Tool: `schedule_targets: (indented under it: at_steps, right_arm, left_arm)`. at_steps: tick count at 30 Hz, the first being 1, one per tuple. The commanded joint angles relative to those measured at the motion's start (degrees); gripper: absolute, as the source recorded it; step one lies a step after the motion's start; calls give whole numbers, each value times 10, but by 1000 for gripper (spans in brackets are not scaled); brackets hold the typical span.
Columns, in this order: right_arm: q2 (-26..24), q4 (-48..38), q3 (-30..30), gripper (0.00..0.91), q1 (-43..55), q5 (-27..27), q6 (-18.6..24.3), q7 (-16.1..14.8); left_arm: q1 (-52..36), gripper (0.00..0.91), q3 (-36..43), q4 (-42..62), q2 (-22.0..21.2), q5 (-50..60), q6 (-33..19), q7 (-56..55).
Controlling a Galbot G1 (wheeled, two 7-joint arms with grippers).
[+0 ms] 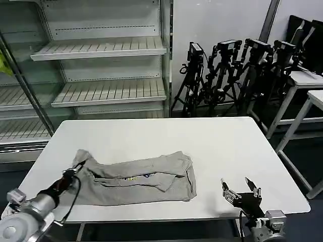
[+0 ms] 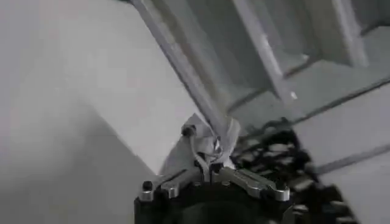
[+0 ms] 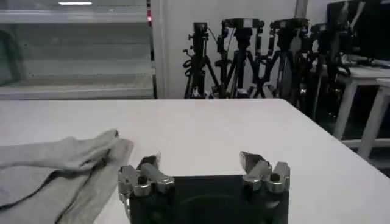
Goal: Fold and organize the clothes.
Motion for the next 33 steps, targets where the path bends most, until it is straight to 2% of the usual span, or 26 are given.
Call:
schedule_targets:
  at_steps: [1, 5, 10, 18, 19, 20, 21, 26, 33]
  right_arm:
    - [8, 1, -2, 907, -10, -12, 3, -1]
    - [17, 2, -1, 907, -13, -16, 3, -1]
    - [20, 0, 3, 907, -20, -17, 7, -3]
    - [18, 0, 5, 907, -22, -16, 8, -2]
    - [18, 0, 4, 907, -21, -16, 8, -2]
    - [19, -1, 3, 907, -21, -16, 8, -2]
    - [19, -2, 2, 907, -20, -16, 8, -2]
    - [21, -4, -2, 907, -19, -17, 7, -2]
    - [22, 2, -6, 907, -19, -21, 3, -1]
  left_arm:
    - [-58, 30, 167, -50, -90, -43, -10, -6]
    - [-91, 30, 233, -12, -136, 10, -14, -7]
    - [-117, 30, 291, 45, -168, 53, -19, -7]
    - [-139, 40, 334, 112, -173, 132, -29, -4]
    - [-139, 202, 337, 116, -171, 139, -29, -5]
    - [-140, 484, 339, 120, -169, 143, -27, -5]
    - [-140, 907, 340, 123, -168, 147, -23, -5]
    - [-135, 907, 340, 104, -164, 153, -22, 1]
    - [-131, 907, 365, -2, -152, 147, -40, -9]
